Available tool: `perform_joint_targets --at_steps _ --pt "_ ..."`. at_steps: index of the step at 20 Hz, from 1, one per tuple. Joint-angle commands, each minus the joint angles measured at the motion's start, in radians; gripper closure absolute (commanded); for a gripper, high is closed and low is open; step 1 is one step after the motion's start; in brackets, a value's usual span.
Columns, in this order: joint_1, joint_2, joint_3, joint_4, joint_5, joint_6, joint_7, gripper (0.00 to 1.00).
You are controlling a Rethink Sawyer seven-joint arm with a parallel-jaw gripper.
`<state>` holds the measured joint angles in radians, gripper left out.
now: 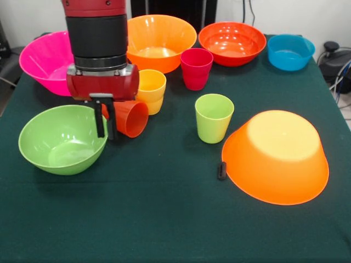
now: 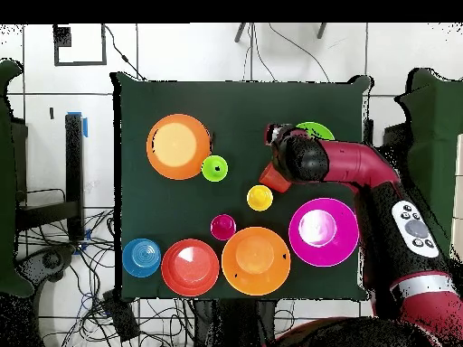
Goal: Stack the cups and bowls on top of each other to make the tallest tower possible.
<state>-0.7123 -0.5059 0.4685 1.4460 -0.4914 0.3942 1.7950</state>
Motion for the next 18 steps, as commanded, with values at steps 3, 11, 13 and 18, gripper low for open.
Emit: perform_joint_targets --at_steps 3,11,13,18 --pt "-0.017 0.037 0.006 -0.103 0.042 0.13 -0.031 1.0" --pt "-0.004 -0.016 -0.023 -0.097 0.057 0.148 -0.007 1.0" --pt "-0.002 -0.038 -0.041 -0.083 0.064 0.155 0.017 1.0" --pt "0.019 -0.095 -0.105 -0.05 0.078 0.154 0.085 1.0"
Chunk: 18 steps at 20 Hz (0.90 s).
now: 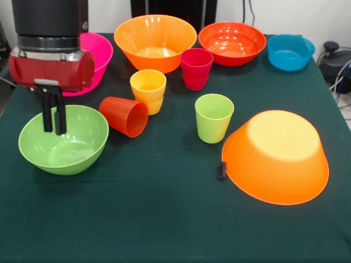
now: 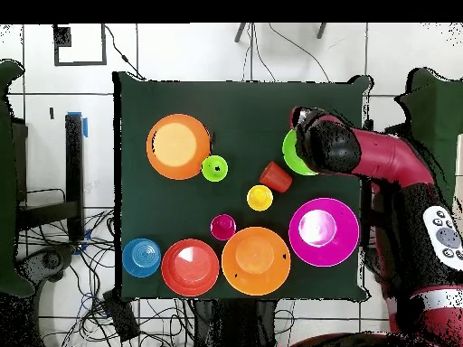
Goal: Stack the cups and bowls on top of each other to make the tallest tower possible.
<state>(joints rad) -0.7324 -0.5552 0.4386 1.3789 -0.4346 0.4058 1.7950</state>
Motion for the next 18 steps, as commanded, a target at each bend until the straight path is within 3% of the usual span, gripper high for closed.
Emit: perform_joint_targets --at_steps 1,6,11,15,18 --pt "0.038 -0.046 -0.085 0.021 0.029 0.138 0.098 1.0" --pt "0.049 -0.035 -0.178 0.033 0.126 0.125 0.259 1.0" --pt "0.178 0.018 -0.397 -0.005 0.257 0.11 0.539 1.0" --pt "0.187 0.047 -0.439 -0.039 0.311 0.093 0.526 1.0" --pt "0.217 0.04 -0.471 -0.012 0.33 0.1 0.566 1.0"
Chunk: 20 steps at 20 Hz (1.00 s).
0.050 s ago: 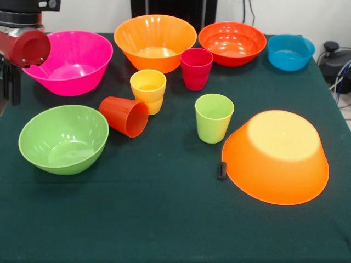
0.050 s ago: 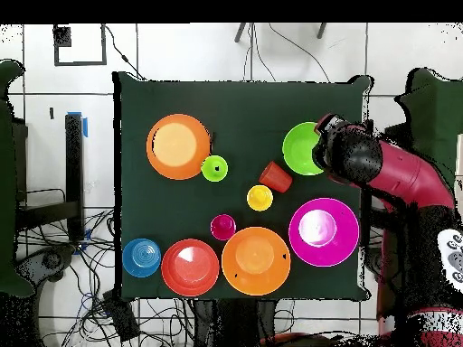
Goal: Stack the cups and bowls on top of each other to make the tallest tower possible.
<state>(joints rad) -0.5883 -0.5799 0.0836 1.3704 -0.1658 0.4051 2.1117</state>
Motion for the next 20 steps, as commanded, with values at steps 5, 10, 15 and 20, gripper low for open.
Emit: perform_joint_targets --at_steps 5,10,15,20 --pt "0.102 0.189 -0.131 -0.038 0.039 -0.061 0.278 1.0" --pt "0.098 0.183 -0.117 -0.09 0.06 0.037 0.233 1.0" --pt "0.106 0.17 -0.113 -0.15 0.083 0.155 0.191 1.0" --pt "0.112 0.157 -0.105 -0.2 0.101 0.225 0.178 1.0"
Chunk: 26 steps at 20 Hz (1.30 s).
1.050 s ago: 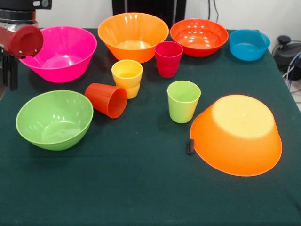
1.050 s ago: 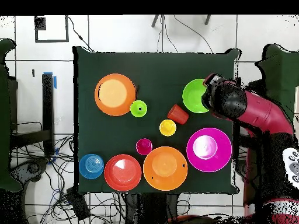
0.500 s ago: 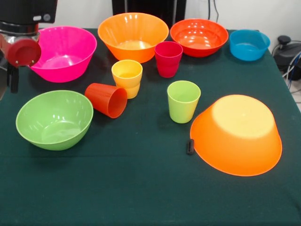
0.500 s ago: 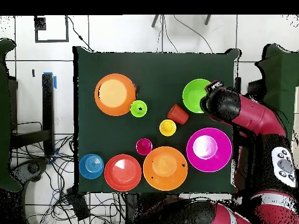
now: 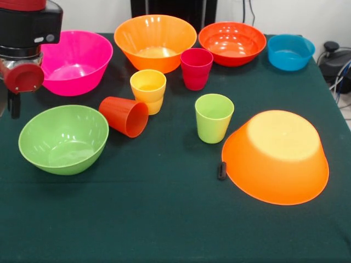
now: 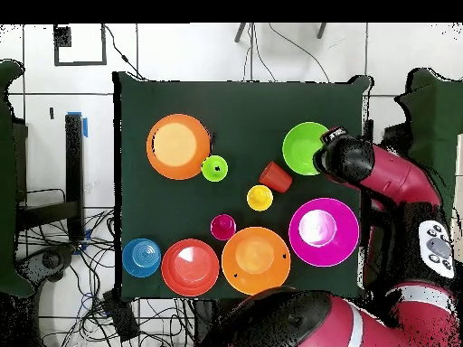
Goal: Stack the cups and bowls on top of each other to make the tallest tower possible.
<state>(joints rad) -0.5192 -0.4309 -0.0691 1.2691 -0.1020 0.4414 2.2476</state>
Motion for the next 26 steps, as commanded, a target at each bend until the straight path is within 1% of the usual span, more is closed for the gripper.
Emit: perform_joint_targets --at_steps 1,3,4,7,8,11,13,17,19,20,22,23,26 --pt "0.044 0.003 0.051 -0.119 0.036 0.232 0.024 1.0" --pt "0.044 0.004 0.059 -0.147 0.038 0.29 0.004 1.0" --pt "0.045 0.007 0.06 -0.153 0.038 0.297 0.004 1.0" --pt "0.041 0.017 0.073 -0.152 0.028 0.274 -0.008 1.0" --pt "0.034 0.016 0.084 -0.151 0.025 0.269 -0.027 1.0" --pt "0.002 -0.004 0.142 -0.14 0.015 0.309 -0.139 1.0" --pt "-0.011 -0.025 0.165 -0.127 0.006 0.322 -0.191 1.0" --pt "-0.021 -0.061 0.186 -0.088 -0.01 0.322 -0.223 1.0" --pt "-0.053 -0.071 0.237 -0.058 -0.013 0.3 -0.284 1.0" --pt "-0.096 -0.07 0.303 -0.035 -0.019 0.265 -0.37 1.0" --pt "-0.154 -0.065 0.39 0.001 -0.028 0.239 -0.467 1.0" --pt "-0.172 -0.067 0.416 0.018 -0.04 0.227 -0.493 1.0" --pt "-0.179 -0.096 0.422 0.057 -0.093 0.234 -0.519 1.0"
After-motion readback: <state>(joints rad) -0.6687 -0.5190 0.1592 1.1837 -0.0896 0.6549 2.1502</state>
